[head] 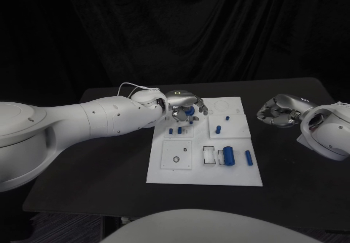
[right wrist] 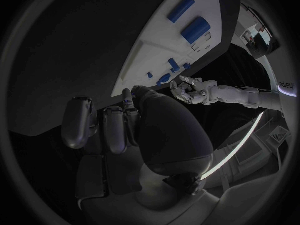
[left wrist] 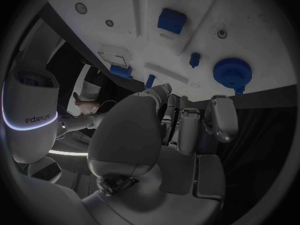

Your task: Assemble the parts on the task board

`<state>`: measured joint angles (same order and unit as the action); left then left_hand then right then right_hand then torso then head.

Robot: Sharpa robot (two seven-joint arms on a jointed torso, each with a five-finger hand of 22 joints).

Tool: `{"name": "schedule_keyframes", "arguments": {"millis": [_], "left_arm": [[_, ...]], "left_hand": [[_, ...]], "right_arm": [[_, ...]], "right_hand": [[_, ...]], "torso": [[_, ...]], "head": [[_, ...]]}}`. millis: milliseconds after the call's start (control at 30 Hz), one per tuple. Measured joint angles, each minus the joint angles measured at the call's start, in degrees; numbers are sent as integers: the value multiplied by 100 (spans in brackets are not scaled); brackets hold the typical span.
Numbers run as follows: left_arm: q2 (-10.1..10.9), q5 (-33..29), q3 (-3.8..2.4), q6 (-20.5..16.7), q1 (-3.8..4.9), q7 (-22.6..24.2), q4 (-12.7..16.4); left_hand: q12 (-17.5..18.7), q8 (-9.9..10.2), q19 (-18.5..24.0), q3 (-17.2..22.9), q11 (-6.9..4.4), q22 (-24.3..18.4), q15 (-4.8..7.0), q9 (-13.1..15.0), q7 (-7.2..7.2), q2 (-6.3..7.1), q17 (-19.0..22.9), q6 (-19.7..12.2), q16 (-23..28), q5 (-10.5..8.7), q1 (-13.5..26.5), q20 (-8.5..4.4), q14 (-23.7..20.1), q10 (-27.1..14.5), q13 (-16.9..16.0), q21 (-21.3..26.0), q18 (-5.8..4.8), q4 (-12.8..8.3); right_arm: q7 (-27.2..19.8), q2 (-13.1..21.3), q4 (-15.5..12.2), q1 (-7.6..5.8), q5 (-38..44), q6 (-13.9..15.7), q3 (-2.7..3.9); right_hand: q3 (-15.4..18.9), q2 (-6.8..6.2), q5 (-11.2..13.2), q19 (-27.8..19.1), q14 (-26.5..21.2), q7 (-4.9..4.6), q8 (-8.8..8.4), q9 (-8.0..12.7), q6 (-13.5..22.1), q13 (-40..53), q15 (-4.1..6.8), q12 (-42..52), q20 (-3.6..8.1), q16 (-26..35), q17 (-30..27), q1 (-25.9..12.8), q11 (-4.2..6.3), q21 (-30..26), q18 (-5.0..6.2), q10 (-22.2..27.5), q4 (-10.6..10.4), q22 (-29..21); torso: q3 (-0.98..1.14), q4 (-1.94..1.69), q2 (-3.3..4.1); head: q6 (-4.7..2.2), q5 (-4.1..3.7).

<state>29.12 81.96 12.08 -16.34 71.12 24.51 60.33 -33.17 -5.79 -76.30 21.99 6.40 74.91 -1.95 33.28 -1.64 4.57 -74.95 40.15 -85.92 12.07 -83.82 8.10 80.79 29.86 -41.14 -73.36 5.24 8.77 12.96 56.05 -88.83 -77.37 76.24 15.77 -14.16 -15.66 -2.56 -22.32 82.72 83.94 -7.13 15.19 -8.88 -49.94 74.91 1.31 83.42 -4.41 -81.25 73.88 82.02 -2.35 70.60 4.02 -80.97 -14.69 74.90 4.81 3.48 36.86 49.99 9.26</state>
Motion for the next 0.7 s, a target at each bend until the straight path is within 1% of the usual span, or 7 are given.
{"name": "schedule_keyframes", "arguments": {"millis": [33,167,200,233,367,500,700], "left_arm": [[0,21,0,14,-11,-11,-4],[1,95,3,80,-64,-73,-20],[1,113,4,95,-82,-92,-30],[1,126,3,106,-95,-106,-42],[-2,167,3,138,-147,-170,-106],[-11,194,3,163,-182,-220,-152],[-37,215,2,170,-225,-265,-233]], "left_hand": [[-6,0,0,0,0,0,0,14,0,21,0,0,0,0,33,0,0,0,-11,0,0,0],[-6,0,0,-34,-1,0,0,47,-21,21,0,21,0,0,33,0,0,1,-30,0,1,-1],[-6,0,0,-34,17,0,0,64,-33,21,0,32,0,0,33,0,0,-18,-42,0,0,-1],[-6,-22,0,-44,28,0,0,76,-53,-3,0,53,0,0,57,0,0,-29,-52,0,1,9],[-28,-27,0,-64,28,0,0,97,-72,-3,0,71,0,0,56,0,0,-29,-65,0,1,1],[-28,-27,0,-64,28,0,0,114,-102,-3,1,102,0,1,56,0,0,-29,-76,0,1,1],[-52,-50,0,-54,28,0,0,164,-123,-3,1,123,1,89,56,0,0,-29,-92,0,1,-42]], "right_arm": [[1,0,1,0,-1,-5,0],[4,-2,2,0,-6,-29,0],[5,-4,2,0,-8,-36,0],[5,-6,2,0,-9,-41,0],[6,-17,3,0,-15,-61,0],[8,-22,3,0,-20,-80,1],[17,-18,1,0,-26,-116,1]], "right_hand": [[0,0,0,0,0,0,0,0,0,0,0,0,0,1,0,0,0,0,-1,0,0,0],[0,-20,0,0,0,0,0,0,0,0,0,0,0,1,0,-20,0,0,0,0,0,0],[0,-24,0,0,0,0,0,0,0,1,0,0,0,1,0,-24,0,0,0,0,0,0],[0,-24,0,0,0,0,0,0,0,3,0,0,0,1,0,-24,0,0,0,0,0,0],[0,-24,-28,0,0,0,0,0,0,4,0,0,0,2,-6,-24,0,0,0,0,0,0],[0,-24,-28,0,0,0,0,1,0,4,0,0,0,2,-14,-24,0,0,0,0,0,0],[0,-24,-28,0,0,0,0,1,0,3,0,0,0,2,-14,-24,0,0,0,0,0,0]], "torso": [[0,-1,-1],[0,-7,-3],[0,-7,-3],[0,-9,-3],[-1,-14,-3],[0,-12,-3],[0,-11,-1]], "head": [[0,-3],[0,-7],[0,-7],[0,-2],[0,8],[0,1],[0,-10]]}}
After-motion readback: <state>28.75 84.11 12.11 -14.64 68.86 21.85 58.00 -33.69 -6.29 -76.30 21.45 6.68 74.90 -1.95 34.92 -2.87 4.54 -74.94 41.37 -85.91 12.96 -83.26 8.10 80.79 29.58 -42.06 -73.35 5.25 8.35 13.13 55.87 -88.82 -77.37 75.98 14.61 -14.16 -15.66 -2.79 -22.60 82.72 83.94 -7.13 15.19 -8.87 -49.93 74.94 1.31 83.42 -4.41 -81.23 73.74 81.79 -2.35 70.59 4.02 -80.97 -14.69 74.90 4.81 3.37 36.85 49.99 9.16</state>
